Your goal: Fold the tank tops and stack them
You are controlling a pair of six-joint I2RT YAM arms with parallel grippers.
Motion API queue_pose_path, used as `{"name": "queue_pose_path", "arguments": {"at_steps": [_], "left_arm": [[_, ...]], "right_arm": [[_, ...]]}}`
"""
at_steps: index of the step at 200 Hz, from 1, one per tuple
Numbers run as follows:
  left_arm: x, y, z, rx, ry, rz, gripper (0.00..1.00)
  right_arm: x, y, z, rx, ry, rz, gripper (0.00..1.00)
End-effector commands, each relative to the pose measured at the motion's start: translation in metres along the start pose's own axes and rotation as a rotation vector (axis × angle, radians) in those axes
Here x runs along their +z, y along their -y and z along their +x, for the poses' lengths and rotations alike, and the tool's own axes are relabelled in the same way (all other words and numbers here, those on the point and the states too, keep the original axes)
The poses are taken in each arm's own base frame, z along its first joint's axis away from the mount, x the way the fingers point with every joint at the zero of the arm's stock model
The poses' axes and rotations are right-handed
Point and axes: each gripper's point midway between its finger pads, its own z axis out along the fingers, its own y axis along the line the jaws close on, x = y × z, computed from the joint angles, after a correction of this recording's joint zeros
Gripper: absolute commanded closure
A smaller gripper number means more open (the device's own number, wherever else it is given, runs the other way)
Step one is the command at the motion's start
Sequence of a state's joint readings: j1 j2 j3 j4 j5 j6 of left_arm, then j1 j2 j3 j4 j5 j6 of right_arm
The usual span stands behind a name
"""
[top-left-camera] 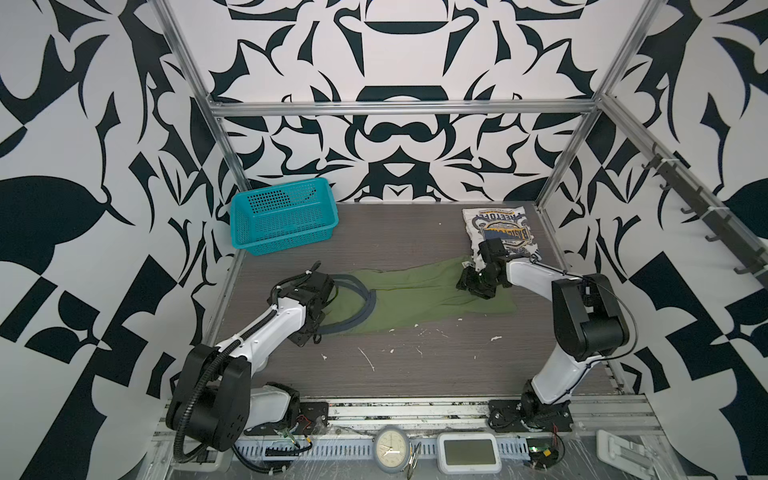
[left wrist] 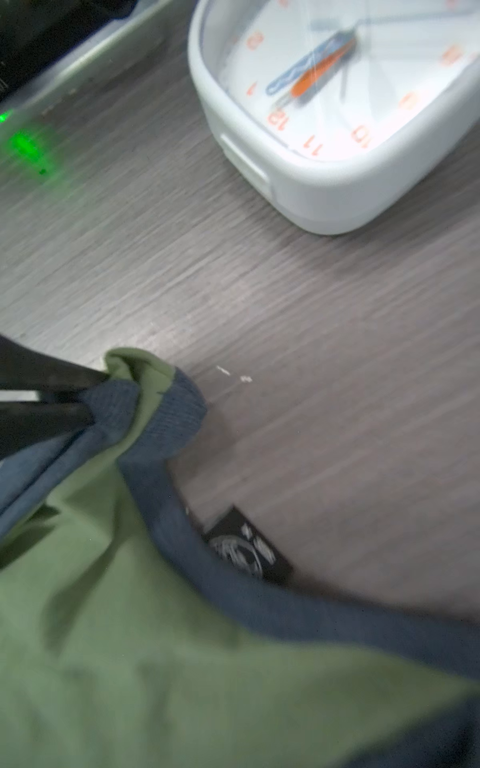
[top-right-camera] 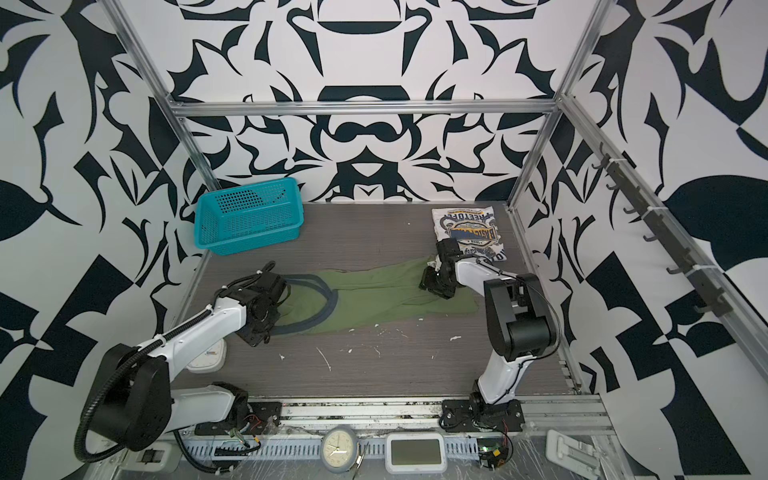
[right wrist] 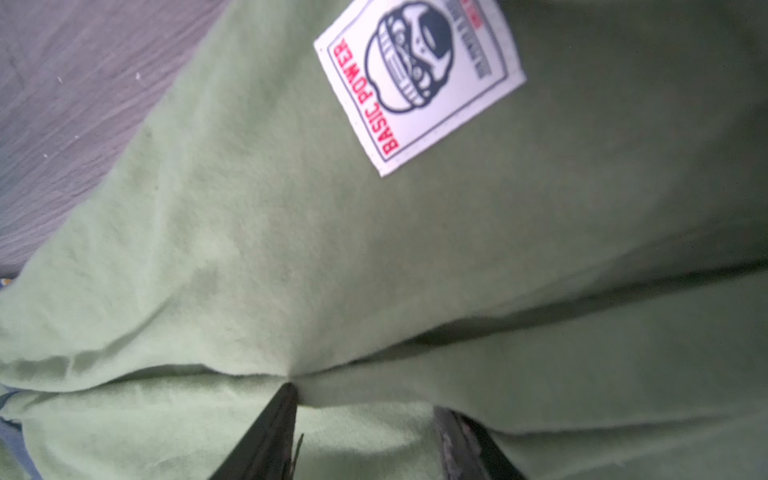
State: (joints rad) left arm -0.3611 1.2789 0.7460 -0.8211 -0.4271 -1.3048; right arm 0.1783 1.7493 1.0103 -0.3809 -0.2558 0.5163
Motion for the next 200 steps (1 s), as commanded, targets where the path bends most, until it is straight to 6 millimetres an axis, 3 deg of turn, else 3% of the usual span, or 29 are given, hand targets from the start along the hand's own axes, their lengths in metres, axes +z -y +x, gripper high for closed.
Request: {"name": "queue_pose_path", "arguments": {"at_steps": [1, 27, 66, 97, 116, 147, 174, 200], "left_arm": [[-0.017, -0.001, -0.019, -0.007, 0.042, 0.008, 1.0], [-0.015, 0.008, -0.026, -0.018, 0.018, 0.029, 1.0], [0.013, 0.006, -0.023, 0.003, -0.048, -0.063, 0.99], [0.025, 0.004, -0.013, 0.015, -0.112, -0.099, 0.78], [0.022, 0.003, -0.016, 0.009, -0.101, -0.088, 0.37], [-0.006, -0.008, -0.033, -0.034, -0.021, -0.071, 0.09], [-0.036, -0.011, -0.037, -0.057, 0.028, 0.011, 0.03], [-0.054, 0.014, -0.008, -0.008, 0.019, 0.119, 0.0]], "right_arm": [[0.018, 0.021, 0.029, 0.022, -0.105, 0.064, 0.45], [0.017, 0.019, 0.026, 0.025, -0.099, 0.061, 0.45], [0.013, 0.015, 0.025, 0.022, -0.09, 0.053, 0.45], [0.002, 0.009, 0.02, 0.008, -0.067, 0.038, 0.42], [-0.012, 0.004, 0.014, -0.007, -0.038, 0.033, 0.36], [-0.038, -0.005, 0.004, -0.053, 0.018, 0.039, 0.28], [-0.055, -0.011, -0.006, -0.1, 0.061, 0.07, 0.27], [-0.052, -0.017, -0.019, -0.124, 0.069, 0.088, 0.26]]}}
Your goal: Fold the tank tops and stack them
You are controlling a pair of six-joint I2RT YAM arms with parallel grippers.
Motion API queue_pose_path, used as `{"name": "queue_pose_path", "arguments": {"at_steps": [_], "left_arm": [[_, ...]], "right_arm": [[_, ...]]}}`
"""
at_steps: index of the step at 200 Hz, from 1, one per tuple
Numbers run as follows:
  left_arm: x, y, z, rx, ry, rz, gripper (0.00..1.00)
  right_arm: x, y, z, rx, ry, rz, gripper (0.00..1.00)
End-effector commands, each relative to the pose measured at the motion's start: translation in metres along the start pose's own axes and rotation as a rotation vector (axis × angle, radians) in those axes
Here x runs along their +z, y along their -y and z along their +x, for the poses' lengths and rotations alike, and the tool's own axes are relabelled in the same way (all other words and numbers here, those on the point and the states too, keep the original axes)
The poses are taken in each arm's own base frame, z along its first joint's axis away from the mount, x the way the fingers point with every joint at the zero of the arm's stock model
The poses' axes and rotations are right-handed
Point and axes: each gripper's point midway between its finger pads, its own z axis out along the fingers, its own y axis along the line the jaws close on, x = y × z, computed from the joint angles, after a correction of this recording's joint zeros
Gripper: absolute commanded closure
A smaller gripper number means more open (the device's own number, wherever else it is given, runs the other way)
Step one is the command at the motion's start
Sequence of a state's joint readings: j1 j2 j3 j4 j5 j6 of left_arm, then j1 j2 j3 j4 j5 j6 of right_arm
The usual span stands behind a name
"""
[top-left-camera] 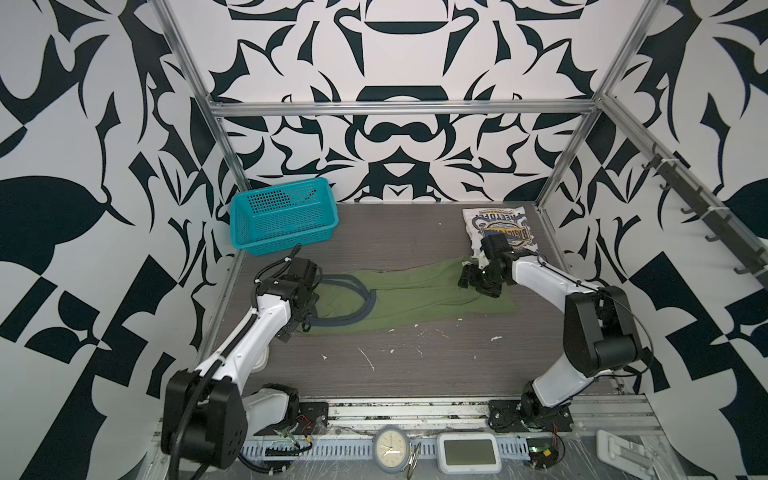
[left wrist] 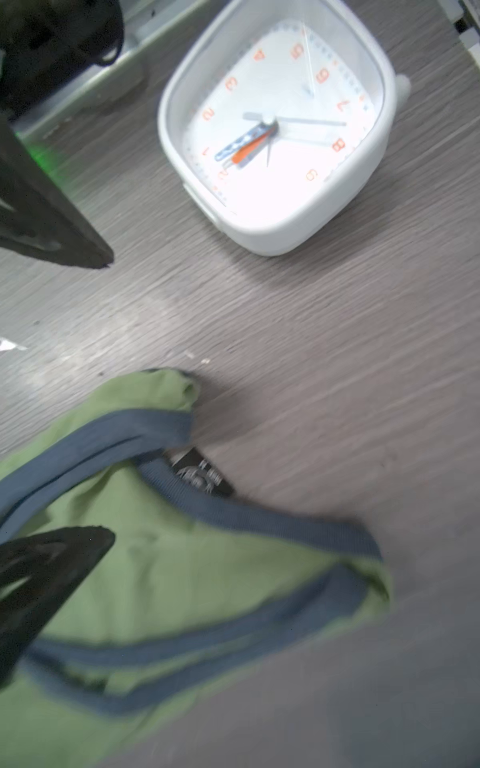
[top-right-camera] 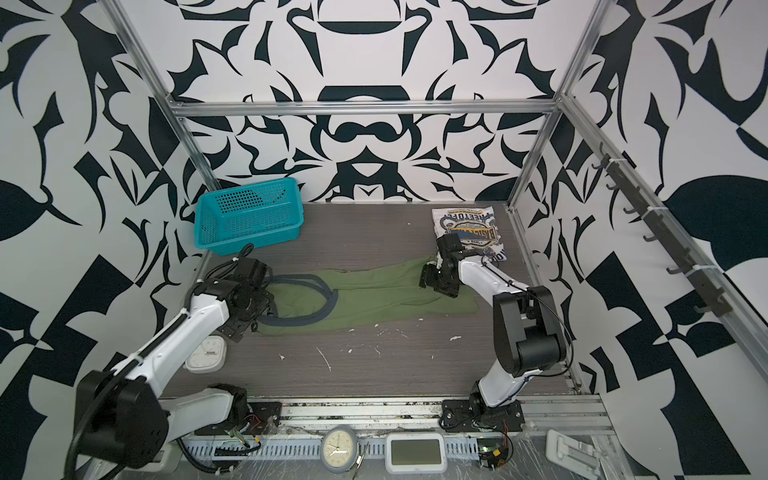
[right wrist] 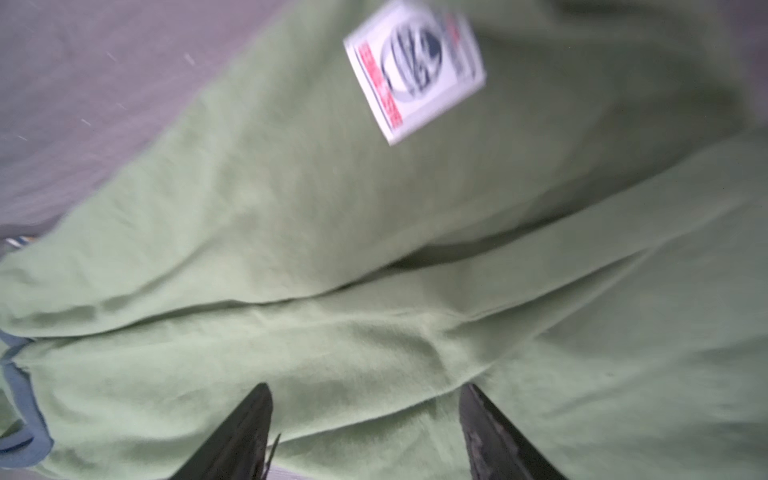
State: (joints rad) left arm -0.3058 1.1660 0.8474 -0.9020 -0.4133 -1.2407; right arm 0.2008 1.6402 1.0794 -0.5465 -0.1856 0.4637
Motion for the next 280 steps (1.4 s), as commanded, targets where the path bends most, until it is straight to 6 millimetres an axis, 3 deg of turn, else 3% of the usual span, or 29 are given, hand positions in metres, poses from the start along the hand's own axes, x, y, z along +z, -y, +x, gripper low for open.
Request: {"name": "queue_pose_path", "arguments": {"at_steps": [1, 26, 44, 66, 75, 101, 133, 172, 192, 235, 257, 280], "left_arm": [[-0.013, 0.007, 0.022, 0.027, -0.014, 0.018, 0.0], [-0.002, 0.038, 0.063, 0.098, -0.105, 0.071, 0.08], [0.021, 0.057, 0.088, 0.17, -0.156, 0.063, 0.12], [0.039, 0.068, 0.098, 0.23, -0.177, 0.04, 0.12], [0.046, 0.071, 0.099, 0.248, -0.17, 0.032, 0.18], [0.063, 0.072, 0.088, 0.293, -0.128, -0.023, 0.24], [0.089, 0.075, 0.082, 0.326, -0.155, -0.068, 0.26], [0.103, 0.102, 0.078, 0.407, -0.148, -0.079, 0.27], [0.107, 0.134, 0.078, 0.458, -0.16, -0.042, 0.27], [0.113, 0.23, 0.086, 0.609, -0.17, 0.076, 0.27], [0.118, 0.276, 0.088, 0.673, -0.142, 0.132, 0.27], [0.124, 0.315, 0.084, 0.718, -0.112, 0.177, 0.27]], "right_arm": [[-0.008, -0.005, -0.017, -0.048, 0.032, 0.038, 0.26], [0.008, -0.007, -0.033, -0.05, 0.013, 0.066, 0.27], [0.023, -0.008, -0.04, -0.054, -0.012, 0.095, 0.27], [0.038, -0.008, -0.047, -0.067, -0.032, 0.133, 0.28], [0.045, -0.006, -0.047, -0.073, -0.049, 0.149, 0.28], [0.055, 0.008, -0.039, -0.07, -0.091, 0.212, 0.31], [0.054, 0.023, 0.0, -0.031, -0.166, 0.24, 0.37], [0.042, 0.037, 0.073, 0.007, -0.256, 0.255, 0.38], [0.035, 0.038, 0.112, 0.037, -0.288, 0.24, 0.38], [0.026, 0.032, 0.187, 0.065, -0.339, 0.225, 0.38], [0.026, 0.024, 0.206, 0.078, -0.335, 0.197, 0.38], [0.029, -0.007, 0.208, 0.069, -0.303, 0.117, 0.38]]}}
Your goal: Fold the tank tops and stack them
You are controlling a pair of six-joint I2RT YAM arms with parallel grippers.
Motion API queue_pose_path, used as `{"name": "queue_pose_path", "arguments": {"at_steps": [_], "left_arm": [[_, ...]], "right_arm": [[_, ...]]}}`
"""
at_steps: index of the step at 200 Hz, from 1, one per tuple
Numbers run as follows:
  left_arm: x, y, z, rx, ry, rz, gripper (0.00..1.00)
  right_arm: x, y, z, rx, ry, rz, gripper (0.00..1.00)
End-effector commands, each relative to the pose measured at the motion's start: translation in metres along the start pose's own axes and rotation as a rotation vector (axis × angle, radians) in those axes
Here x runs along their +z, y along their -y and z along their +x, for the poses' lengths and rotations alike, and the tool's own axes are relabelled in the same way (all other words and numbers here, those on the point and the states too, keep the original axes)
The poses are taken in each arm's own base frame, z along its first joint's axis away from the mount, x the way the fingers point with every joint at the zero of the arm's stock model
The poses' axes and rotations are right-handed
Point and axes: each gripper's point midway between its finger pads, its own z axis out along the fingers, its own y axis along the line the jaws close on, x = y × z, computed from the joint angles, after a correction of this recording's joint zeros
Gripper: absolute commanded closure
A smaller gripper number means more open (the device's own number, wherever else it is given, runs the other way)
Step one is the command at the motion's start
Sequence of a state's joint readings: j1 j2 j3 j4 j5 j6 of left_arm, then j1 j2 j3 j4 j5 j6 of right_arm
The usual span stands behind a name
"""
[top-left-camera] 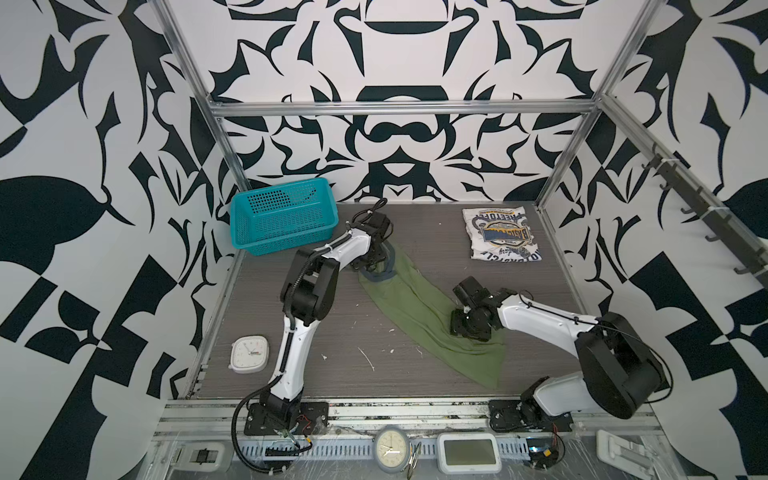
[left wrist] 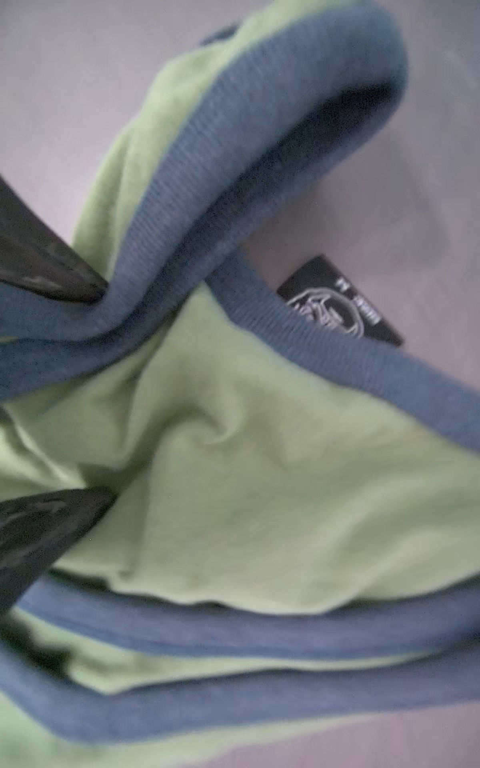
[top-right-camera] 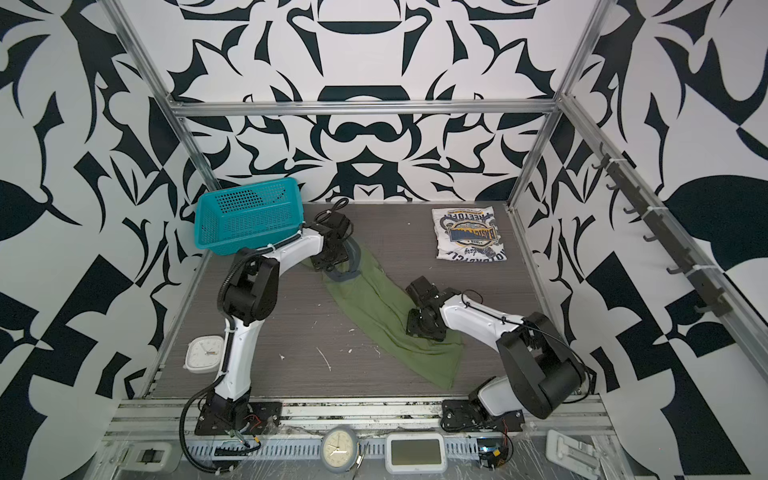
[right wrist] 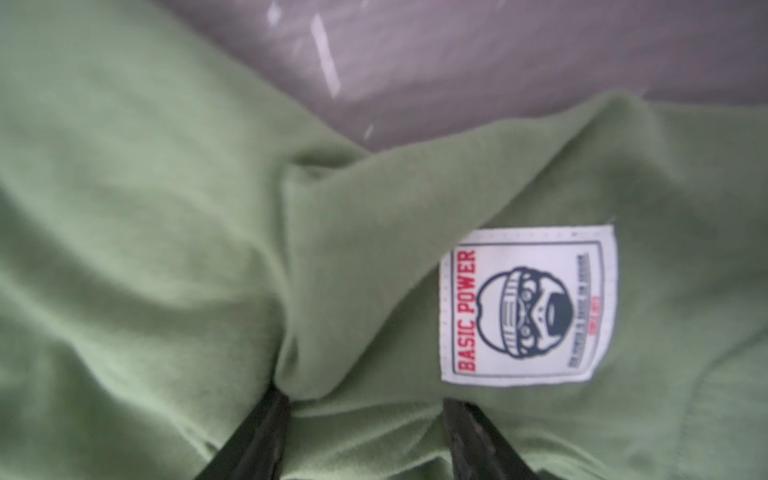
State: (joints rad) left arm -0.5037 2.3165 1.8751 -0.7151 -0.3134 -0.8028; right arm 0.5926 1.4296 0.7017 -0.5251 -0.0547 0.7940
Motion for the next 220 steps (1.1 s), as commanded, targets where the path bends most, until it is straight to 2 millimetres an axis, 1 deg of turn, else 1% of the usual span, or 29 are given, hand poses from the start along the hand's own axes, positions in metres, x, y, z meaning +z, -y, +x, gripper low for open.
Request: {"name": "queue_pose_path", "arguments": {"at_steps": [1, 18, 38, 50, 61, 67, 78, 83, 89, 107, 116, 126, 139, 145, 160, 182, 186, 200, 220], "left_arm": [[0.023, 0.017, 0.001, 0.116, -0.046, 0.002, 0.27], [0.03, 0.035, -0.02, 0.148, -0.001, 0.036, 0.27], [0.037, 0.047, -0.047, 0.157, 0.059, 0.071, 0.27], [0.038, 0.05, -0.061, 0.151, 0.071, 0.103, 0.27], [0.034, 0.052, -0.073, 0.147, 0.086, 0.135, 0.27], [0.031, 0.052, -0.079, 0.145, 0.092, 0.144, 0.27], [0.019, 0.053, -0.087, 0.157, 0.1, 0.159, 0.27], [0.011, 0.053, -0.092, 0.161, 0.118, 0.157, 0.27], [0.002, 0.047, -0.092, 0.169, 0.111, 0.134, 0.26], [-0.035, 0.045, -0.089, 0.186, 0.112, 0.134, 0.24], [-0.053, 0.04, -0.082, 0.189, 0.112, 0.115, 0.23], [-0.071, 0.036, -0.069, 0.196, 0.099, 0.101, 0.22], [-0.09, 0.031, -0.044, 0.193, 0.068, 0.093, 0.22], [-0.092, 0.029, -0.029, 0.19, 0.041, 0.095, 0.22], [-0.093, 0.026, 0.013, 0.191, -0.03, 0.112, 0.23], [-0.084, 0.023, 0.071, 0.17, -0.132, 0.134, 0.24], [-0.083, 0.026, 0.076, 0.164, -0.133, 0.15, 0.24], [-0.075, 0.024, 0.099, 0.171, -0.159, 0.141, 0.25], [-0.063, 0.025, 0.118, 0.159, -0.181, 0.159, 0.25]], "right_arm": [[0.018, -0.008, 0.048, 0.085, -0.165, -0.018, 0.38], [0.017, -0.044, 0.044, 0.064, -0.147, -0.1, 0.38], [0.011, -0.09, 0.041, 0.024, -0.128, -0.194, 0.37], [0.004, -0.109, 0.041, -0.014, -0.12, -0.211, 0.37], [-0.003, -0.12, 0.043, -0.051, -0.108, -0.218, 0.36], [-0.007, -0.12, 0.043, -0.065, -0.103, -0.215, 0.36], [-0.015, -0.114, 0.043, -0.084, -0.088, -0.199, 0.35], [-0.019, -0.106, 0.041, -0.092, -0.069, -0.175, 0.35], [-0.024, -0.094, 0.039, -0.103, -0.045, -0.135, 0.35], [-0.036, -0.065, 0.033, -0.152, 0.001, -0.037, 0.35], [-0.038, -0.055, 0.033, -0.163, 0.008, -0.016, 0.35], [-0.039, -0.051, 0.034, -0.167, 0.005, -0.022, 0.35], [-0.037, -0.048, 0.035, -0.181, 0.002, -0.029, 0.35], [-0.036, -0.045, 0.035, -0.182, -0.002, -0.022, 0.36], [-0.032, -0.045, 0.036, -0.206, -0.008, -0.021, 0.37], [-0.023, -0.043, 0.037, -0.212, -0.028, -0.008, 0.38], [-0.021, -0.044, 0.038, -0.215, -0.033, -0.008, 0.38], [-0.014, -0.042, 0.041, -0.213, -0.05, 0.0, 0.39], [-0.007, -0.036, 0.047, -0.198, -0.073, 0.016, 0.39]]}}
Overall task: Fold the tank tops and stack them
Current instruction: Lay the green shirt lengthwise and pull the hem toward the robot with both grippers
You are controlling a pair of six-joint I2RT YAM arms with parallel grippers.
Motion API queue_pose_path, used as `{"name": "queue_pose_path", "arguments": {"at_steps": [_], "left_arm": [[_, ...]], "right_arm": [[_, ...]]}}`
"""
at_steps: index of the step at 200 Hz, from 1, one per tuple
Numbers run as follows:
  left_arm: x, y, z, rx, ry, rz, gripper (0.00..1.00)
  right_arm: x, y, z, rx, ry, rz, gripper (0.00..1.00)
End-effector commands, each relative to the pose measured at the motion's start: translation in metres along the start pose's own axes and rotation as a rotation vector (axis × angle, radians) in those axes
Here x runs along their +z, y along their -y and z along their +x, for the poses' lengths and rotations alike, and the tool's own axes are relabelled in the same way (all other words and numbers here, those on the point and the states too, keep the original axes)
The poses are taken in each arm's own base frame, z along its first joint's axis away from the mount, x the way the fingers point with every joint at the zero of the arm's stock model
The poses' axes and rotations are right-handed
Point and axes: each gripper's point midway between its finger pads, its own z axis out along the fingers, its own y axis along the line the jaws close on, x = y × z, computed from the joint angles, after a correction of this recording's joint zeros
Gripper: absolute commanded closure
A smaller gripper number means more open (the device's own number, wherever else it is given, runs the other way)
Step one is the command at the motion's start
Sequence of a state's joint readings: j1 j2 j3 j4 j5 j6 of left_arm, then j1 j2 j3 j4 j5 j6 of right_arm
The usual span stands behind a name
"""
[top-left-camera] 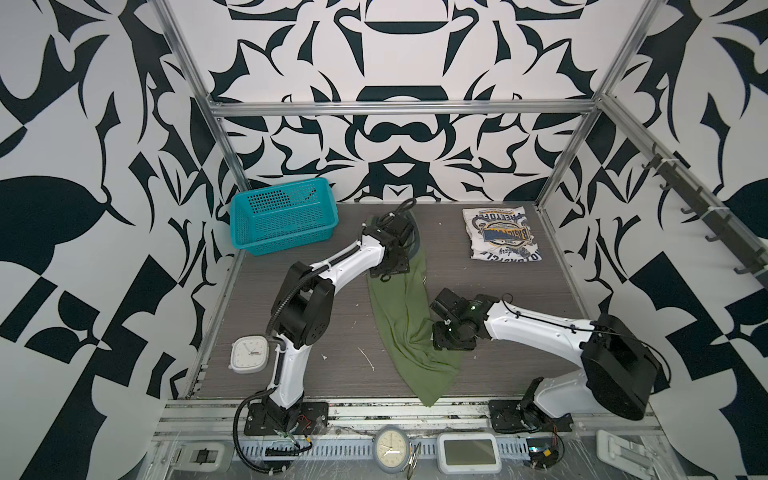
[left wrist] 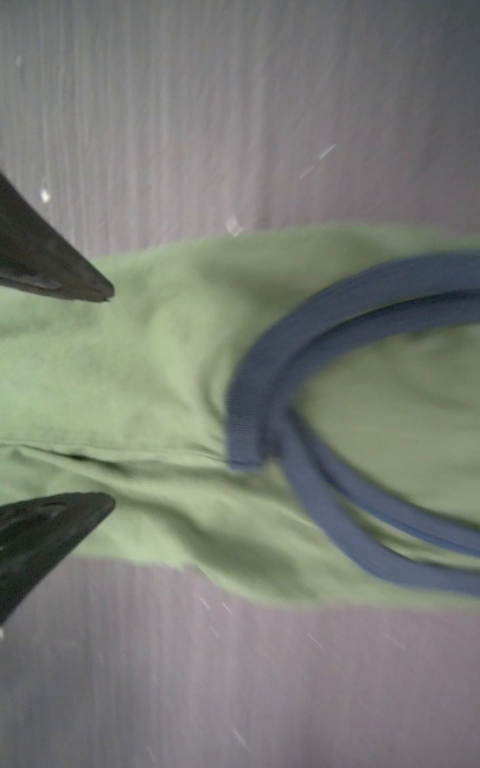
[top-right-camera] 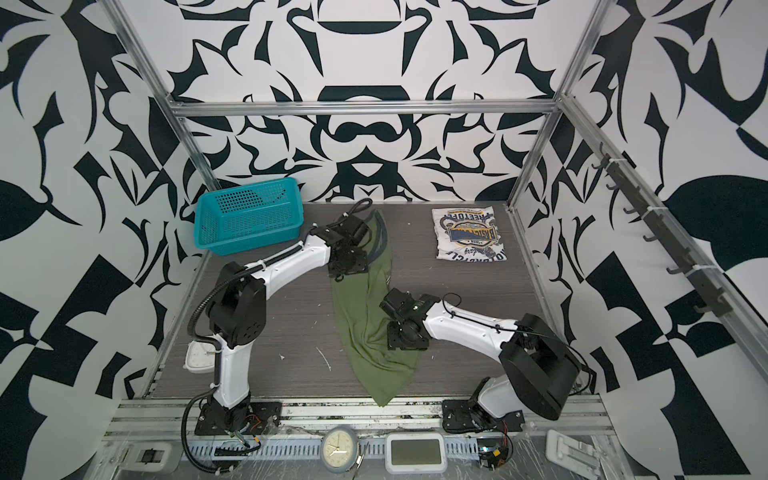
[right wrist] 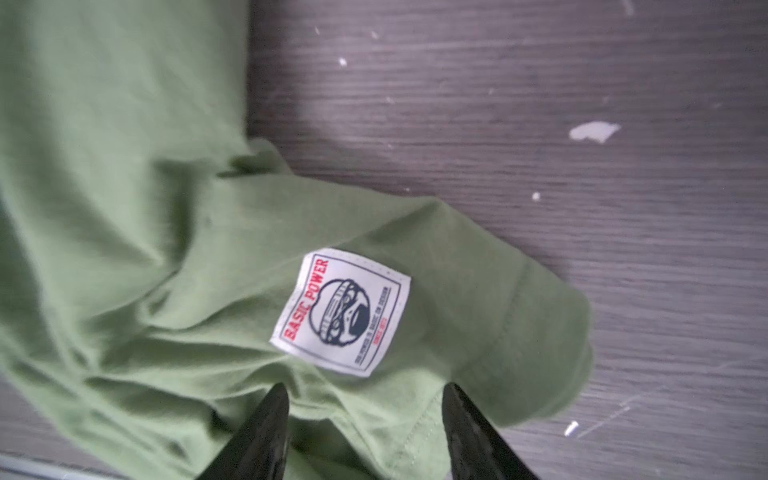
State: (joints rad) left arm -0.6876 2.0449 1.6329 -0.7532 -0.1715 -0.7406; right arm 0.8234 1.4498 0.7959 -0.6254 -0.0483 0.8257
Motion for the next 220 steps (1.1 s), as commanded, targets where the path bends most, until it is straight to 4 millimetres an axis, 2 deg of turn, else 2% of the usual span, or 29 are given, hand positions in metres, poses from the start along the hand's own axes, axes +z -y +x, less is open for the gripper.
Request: {"name": "queue_pose_path", "arguments": {"at_steps": [1, 21, 46, 69, 92, 107, 134, 162, 177, 189, 198, 203, 220], "left_arm": [[0.025, -0.005, 0.019, -0.081, -0.05, 0.013, 0.25], [0.042, -0.004, 0.025, -0.086, -0.07, 0.022, 0.26], [0.058, 0.002, 0.02, -0.06, -0.074, 0.019, 0.26], [0.078, -0.002, 0.004, -0.049, -0.058, -0.002, 0.26], [0.108, -0.017, -0.02, -0.072, -0.053, -0.029, 0.27], [0.125, -0.019, -0.033, -0.086, -0.061, 0.01, 0.28], [0.134, -0.019, -0.055, -0.123, -0.026, 0.068, 0.29], [0.117, -0.006, -0.071, -0.078, -0.007, 0.108, 0.27], [0.095, 0.003, -0.072, -0.049, -0.02, 0.133, 0.24], [0.068, 0.011, -0.068, -0.008, -0.019, 0.139, 0.19], [0.044, 0.013, -0.063, 0.015, -0.004, 0.127, 0.16], [0.03, 0.012, -0.057, 0.023, -0.004, 0.12, 0.11], [-0.013, 0.008, -0.03, 0.029, 0.003, 0.108, 0.05]], "right_arm": [[0.007, 0.007, 0.007, -0.004, -0.021, 0.015, 0.4], [0.011, 0.01, 0.016, 0.035, -0.04, 0.005, 0.4], [0.017, 0.01, 0.028, 0.091, -0.072, -0.029, 0.39], [0.023, 0.001, 0.038, 0.123, -0.096, -0.084, 0.39], [0.025, -0.011, 0.043, 0.122, -0.107, -0.128, 0.39], [0.025, -0.018, 0.044, 0.111, -0.103, -0.131, 0.39], [0.026, -0.035, 0.045, 0.09, -0.104, -0.179, 0.39], [0.019, -0.055, 0.045, 0.049, -0.093, -0.232, 0.38], [0.009, -0.067, 0.044, 0.007, -0.074, -0.263, 0.38], [-0.002, -0.072, 0.043, -0.031, -0.059, -0.286, 0.38], [-0.013, -0.068, 0.041, -0.057, -0.034, -0.265, 0.38], [-0.02, -0.065, 0.037, -0.073, -0.009, -0.255, 0.38], [-0.037, -0.032, 0.026, -0.095, 0.05, -0.141, 0.39]]}}
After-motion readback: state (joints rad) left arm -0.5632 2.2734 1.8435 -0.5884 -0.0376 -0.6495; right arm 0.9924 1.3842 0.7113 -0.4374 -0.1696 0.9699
